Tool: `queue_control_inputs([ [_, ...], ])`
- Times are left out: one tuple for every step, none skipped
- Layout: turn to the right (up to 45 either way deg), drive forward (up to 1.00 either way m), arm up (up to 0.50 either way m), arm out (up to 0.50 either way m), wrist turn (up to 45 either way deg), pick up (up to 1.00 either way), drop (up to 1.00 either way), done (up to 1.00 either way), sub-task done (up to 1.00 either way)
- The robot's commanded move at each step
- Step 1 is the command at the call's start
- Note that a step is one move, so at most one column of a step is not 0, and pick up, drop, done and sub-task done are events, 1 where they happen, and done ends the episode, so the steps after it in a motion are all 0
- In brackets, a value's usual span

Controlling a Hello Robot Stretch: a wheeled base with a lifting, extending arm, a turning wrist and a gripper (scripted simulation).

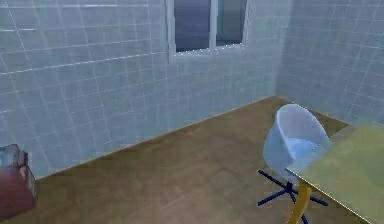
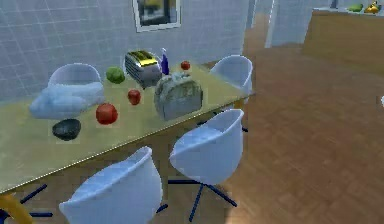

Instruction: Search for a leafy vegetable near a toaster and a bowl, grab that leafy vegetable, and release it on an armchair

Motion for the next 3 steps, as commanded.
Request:
queue_control_inputs([
  [0.0,1.0,0.0,0.0,0.0,0.0,0.0,0.0,0.0],
  [0.0,0.8,0.0,0.0,0.0,0.0,0.0,0.0,0.0],
  [45.0,0.0,0.0,0.0,0.0,0.0,0.0,0.0,0.0],
])
